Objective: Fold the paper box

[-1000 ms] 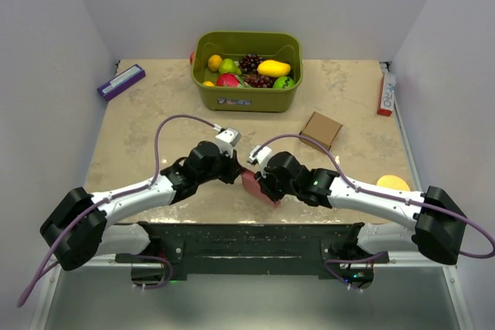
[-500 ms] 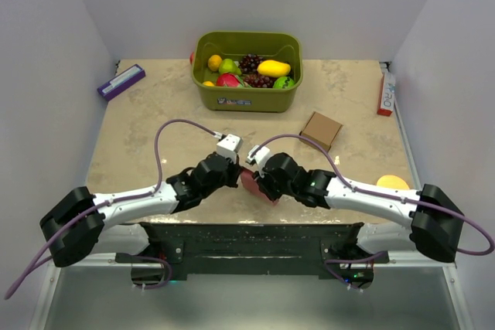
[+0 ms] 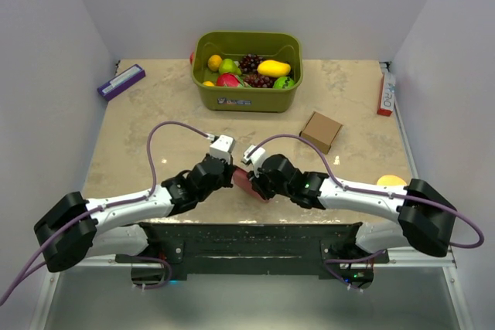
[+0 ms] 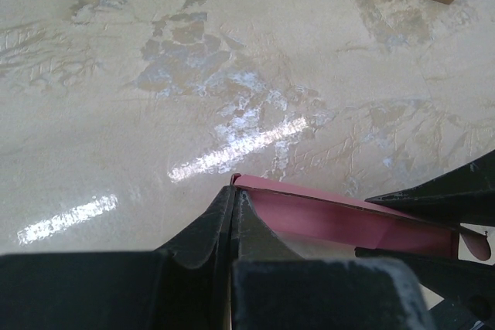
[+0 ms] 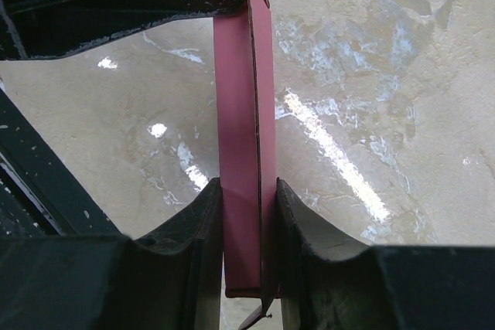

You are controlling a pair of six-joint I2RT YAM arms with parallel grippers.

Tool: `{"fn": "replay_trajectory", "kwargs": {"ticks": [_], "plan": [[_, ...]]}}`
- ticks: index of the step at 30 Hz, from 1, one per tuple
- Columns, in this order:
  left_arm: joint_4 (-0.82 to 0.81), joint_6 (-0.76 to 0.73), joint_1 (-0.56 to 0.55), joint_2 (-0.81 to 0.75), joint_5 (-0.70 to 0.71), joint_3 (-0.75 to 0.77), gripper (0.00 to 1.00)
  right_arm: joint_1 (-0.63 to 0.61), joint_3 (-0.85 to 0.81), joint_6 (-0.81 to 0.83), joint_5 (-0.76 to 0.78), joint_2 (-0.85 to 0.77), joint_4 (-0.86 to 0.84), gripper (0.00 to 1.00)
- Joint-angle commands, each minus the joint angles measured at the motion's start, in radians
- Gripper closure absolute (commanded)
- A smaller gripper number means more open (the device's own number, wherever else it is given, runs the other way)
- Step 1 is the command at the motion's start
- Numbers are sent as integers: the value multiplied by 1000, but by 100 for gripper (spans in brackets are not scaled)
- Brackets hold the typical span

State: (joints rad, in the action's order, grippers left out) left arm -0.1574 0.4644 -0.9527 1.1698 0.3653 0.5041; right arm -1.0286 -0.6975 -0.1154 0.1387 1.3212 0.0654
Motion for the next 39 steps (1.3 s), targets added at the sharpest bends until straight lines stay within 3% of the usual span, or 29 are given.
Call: {"fn": "replay_trajectory", "kwargs": {"ticks": [1,15,27,31,36,39], "plan": [[139,28,-34,1,-26,-33,100,18,18,-21,107,6,-124,94],[196,3,-34,-7,121,7,100,18,36,-29,78,-2,-128,94],[202,-76,-27,-25,118,51,100,18,53,-35,59,-14,-138,94],[190,-98,-27,-42,78,66,83,18,52,-36,56,-13,-136,94],[213,-99,-27,-36,83,76,68,18,55,-36,50,-16,-138,94],[213,-101,-27,-38,95,82,64,18,55,-35,45,-16,-138,94]]}}
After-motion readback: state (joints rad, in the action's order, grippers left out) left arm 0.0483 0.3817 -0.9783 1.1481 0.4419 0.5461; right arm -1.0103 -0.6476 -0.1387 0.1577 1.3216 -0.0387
